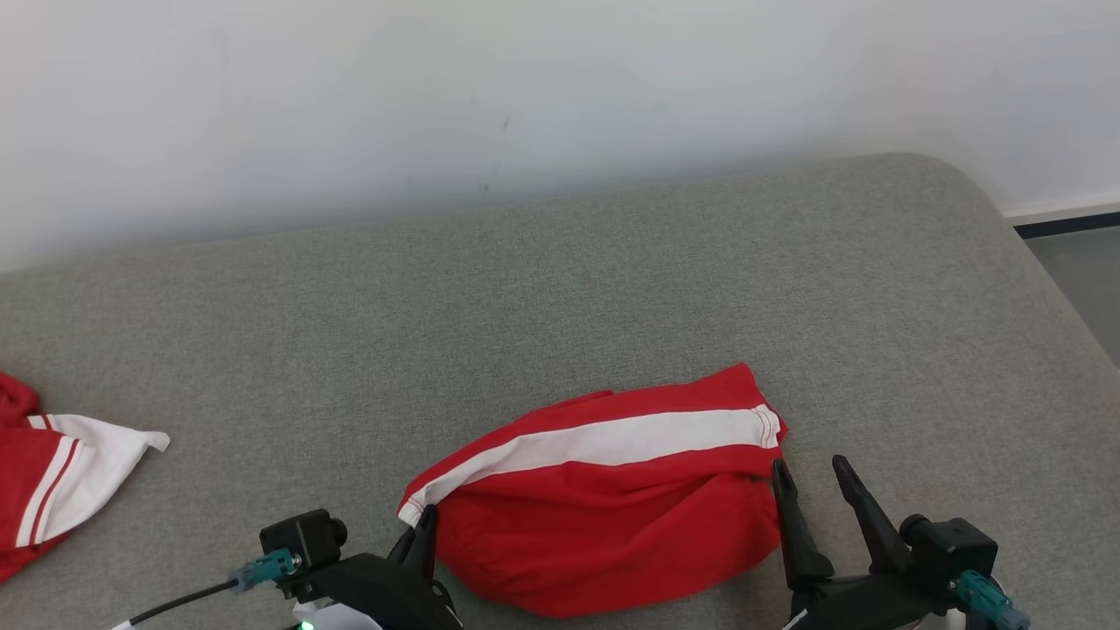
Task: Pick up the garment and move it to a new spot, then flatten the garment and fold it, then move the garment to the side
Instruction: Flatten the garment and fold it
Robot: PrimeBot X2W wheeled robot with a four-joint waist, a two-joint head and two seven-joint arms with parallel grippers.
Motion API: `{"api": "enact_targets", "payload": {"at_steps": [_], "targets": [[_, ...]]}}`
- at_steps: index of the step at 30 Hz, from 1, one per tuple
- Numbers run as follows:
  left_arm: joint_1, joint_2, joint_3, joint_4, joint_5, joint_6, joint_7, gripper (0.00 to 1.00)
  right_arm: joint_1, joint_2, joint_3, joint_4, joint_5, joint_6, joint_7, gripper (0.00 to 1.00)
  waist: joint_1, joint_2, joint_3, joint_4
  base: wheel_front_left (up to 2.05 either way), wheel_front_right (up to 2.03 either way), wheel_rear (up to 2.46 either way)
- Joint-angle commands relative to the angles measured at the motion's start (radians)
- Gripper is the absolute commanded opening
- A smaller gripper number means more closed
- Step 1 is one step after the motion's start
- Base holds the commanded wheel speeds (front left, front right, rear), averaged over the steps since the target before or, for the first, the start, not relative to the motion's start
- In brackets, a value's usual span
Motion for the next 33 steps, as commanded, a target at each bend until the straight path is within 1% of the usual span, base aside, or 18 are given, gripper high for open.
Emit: {"api": "enact_targets", "payload": {"at_steps": [1,5,6,8,11,14,17,21,25,27,33], "targets": [[-0.011,0.001,-0.003,0.002,0.002,-0.001,-0.009,0.00,-0.007,0.002,0.001,-0.001,-0.013,-0.002,-0.001,1.00,-0.0001,-0.0001,0.001,0.001,0.00,0.00,0.00],[-0.011,0.009,-0.008,-0.007,0.015,-0.004,-0.025,0.00,-0.031,-0.008,0.005,0.001,-0.031,-0.002,0.058,1.00,-0.0001,-0.0001,0.009,0.004,0.00,0.00,0.00],[-0.011,0.009,-0.008,-0.007,0.015,-0.004,-0.025,0.00,-0.031,-0.008,0.005,0.001,-0.031,-0.002,0.058,1.00,-0.0001,-0.0001,0.009,0.004,0.00,0.00,0.00],[-0.010,0.012,-0.011,-0.015,0.019,-0.006,-0.032,0.00,-0.057,-0.028,-0.001,0.009,-0.035,-0.002,0.122,1.00,-0.0001,-0.0001,0.015,0.005,0.00,0.00,0.00],[-0.010,0.016,-0.017,-0.028,0.028,-0.007,-0.037,0.00,-0.106,-0.056,-0.021,0.027,-0.017,-0.002,0.251,1.00,-0.0001,-0.0001,0.028,0.008,0.00,0.00,0.00],[-0.013,0.022,-0.028,-0.042,0.040,-0.009,-0.042,0.00,-0.169,-0.077,-0.063,0.053,-0.003,-0.002,0.370,1.00,-0.0001,-0.0001,0.046,0.015,0.00,0.00,0.00],[-0.014,0.025,-0.037,-0.053,0.049,-0.015,-0.042,0.00,-0.218,-0.077,-0.085,0.091,0.017,-0.002,0.473,1.00,-0.0001,-0.0001,0.062,0.026,0.00,0.00,0.00],[-0.025,0.026,-0.044,-0.060,0.049,-0.013,-0.039,0.00,-0.276,-0.073,-0.100,0.137,0.048,-0.002,0.569,1.00,-0.0001,-0.0001,0.081,0.039,0.00,0.00,0.00],[-0.035,0.027,-0.046,-0.062,0.050,-0.010,-0.037,0.00,-0.323,-0.072,-0.097,0.178,0.050,-0.002,0.598,1.00,-0.0001,-0.0001,0.094,0.047,0.00,0.00,0.00],[-0.039,0.028,-0.047,-0.062,0.049,-0.009,-0.037,0.00,-0.338,-0.073,-0.080,0.200,0.053,-0.002,0.607,1.00,-0.0001,-0.0001,0.098,0.049,0.00,0.00,0.00],[-0.044,0.031,-0.046,-0.059,0.044,-0.005,-0.040,0.00,-0.364,-0.069,-0.052,0.244,0.064,-0.002,0.603,1.00,-0.0001,-0.0001,0.103,0.050,0.00,0.00,0.00]]}}
